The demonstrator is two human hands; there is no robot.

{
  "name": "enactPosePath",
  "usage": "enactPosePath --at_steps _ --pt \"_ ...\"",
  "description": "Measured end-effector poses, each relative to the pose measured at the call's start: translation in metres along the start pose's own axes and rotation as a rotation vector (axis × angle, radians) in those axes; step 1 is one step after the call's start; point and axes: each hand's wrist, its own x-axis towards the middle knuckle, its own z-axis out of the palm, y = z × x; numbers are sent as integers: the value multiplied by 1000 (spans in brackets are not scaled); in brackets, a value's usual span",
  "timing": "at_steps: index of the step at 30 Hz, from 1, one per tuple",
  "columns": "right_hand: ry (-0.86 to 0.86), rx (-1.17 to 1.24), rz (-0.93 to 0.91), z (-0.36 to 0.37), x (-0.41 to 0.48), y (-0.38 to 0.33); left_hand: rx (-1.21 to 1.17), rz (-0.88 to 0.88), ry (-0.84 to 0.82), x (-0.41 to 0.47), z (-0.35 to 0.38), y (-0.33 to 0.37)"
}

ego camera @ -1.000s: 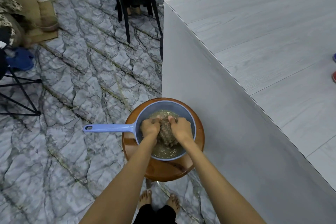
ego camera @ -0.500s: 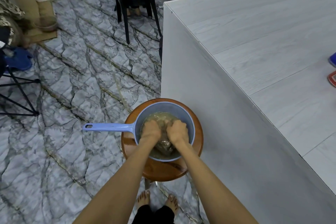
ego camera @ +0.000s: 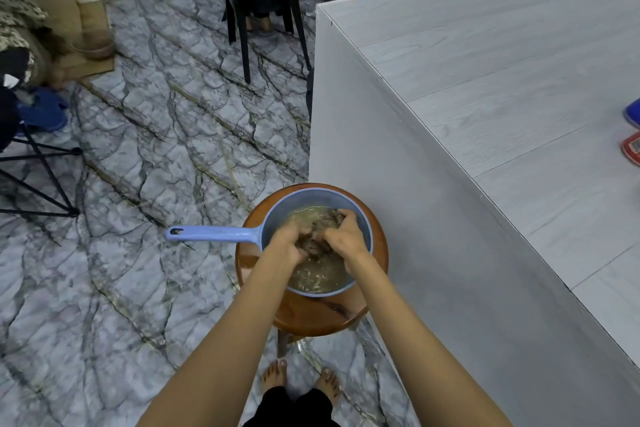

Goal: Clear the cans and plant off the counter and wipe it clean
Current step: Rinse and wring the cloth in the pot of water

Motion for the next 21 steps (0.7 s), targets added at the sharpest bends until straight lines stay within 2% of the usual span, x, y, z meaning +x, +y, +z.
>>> enactPosePath --at_steps 2,4,6,8,10,13,16,18,20,21 --pt "-6 -74 6 7 1 4 82 134 86 2 -3 -6" --pt "-28 -134 39 6 -1 3 278 268 150 4 -8 -13" --pt "-49 -223 66 3 -1 3 594 428 235 8 -15 -21" --pt "-9 -314 20 1 -4 2 986 563 245 2 -18 -21" --pt "46 -392 -49 1 -7 -2 1305 605 195 -4 -16 -17" --pt "55 -325 -68 -6 -6 -13 1529 576 154 -13 -15 -9" --pt "-6 -108 -21 -19 -8 -26 1533 639 -77 -17 -29 -1" --pt "-82 5 21 -23 -11 -30 1340 715 -334 -24 -38 3" --pt "-113 -33 24 -24 -15 -35 1156 695 -502 -27 -38 2" --pt "-124 -73 21 -24 -17 -38 1107 700 -513 -27 -34 0"
